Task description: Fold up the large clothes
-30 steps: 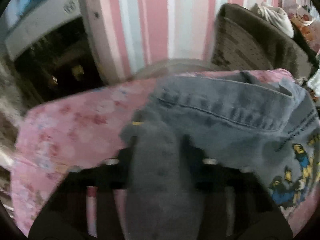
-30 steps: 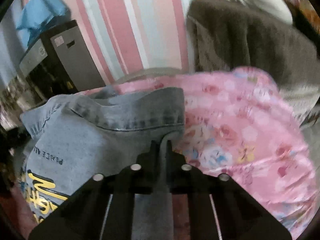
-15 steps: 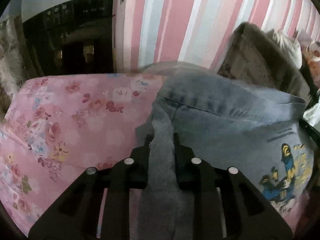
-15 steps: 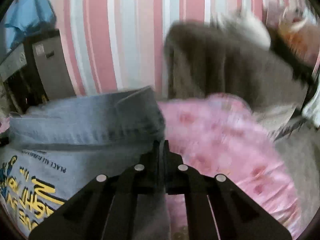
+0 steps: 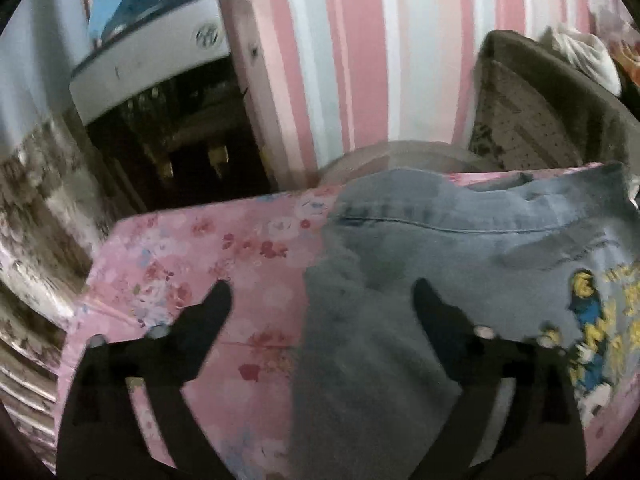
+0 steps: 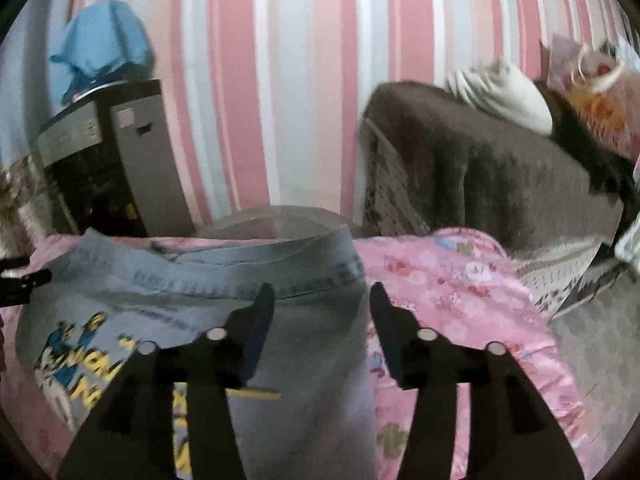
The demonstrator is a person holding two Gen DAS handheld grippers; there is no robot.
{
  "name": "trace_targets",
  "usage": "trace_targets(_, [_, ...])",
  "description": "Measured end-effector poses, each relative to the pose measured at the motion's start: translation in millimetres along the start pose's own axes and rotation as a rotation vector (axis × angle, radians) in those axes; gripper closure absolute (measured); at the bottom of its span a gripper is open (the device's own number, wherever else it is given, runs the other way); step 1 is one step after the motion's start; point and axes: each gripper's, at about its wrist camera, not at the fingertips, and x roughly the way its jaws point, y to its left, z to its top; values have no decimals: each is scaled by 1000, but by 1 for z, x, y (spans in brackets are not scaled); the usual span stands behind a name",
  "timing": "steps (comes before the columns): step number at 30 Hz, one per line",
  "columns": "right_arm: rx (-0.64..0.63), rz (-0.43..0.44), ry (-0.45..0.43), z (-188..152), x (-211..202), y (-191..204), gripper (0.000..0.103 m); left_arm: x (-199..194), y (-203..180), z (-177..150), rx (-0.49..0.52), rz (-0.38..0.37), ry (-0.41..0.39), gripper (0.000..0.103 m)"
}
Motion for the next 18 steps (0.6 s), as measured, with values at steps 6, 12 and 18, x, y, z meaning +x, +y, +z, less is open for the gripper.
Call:
trace_targets(6, [34, 32, 10, -23, -20, 18, 50, -32, -32, -15, -35, -83, 21, 3])
trace_targets(12, [45, 67, 11, -58, -24, 43, 50, -48, -80, -38, 3, -101, 11, 3])
trace_targets(18, [-43, 39, -54, -63, -37, 62, 50, -50, -105, -49, 23, -109, -28, 3])
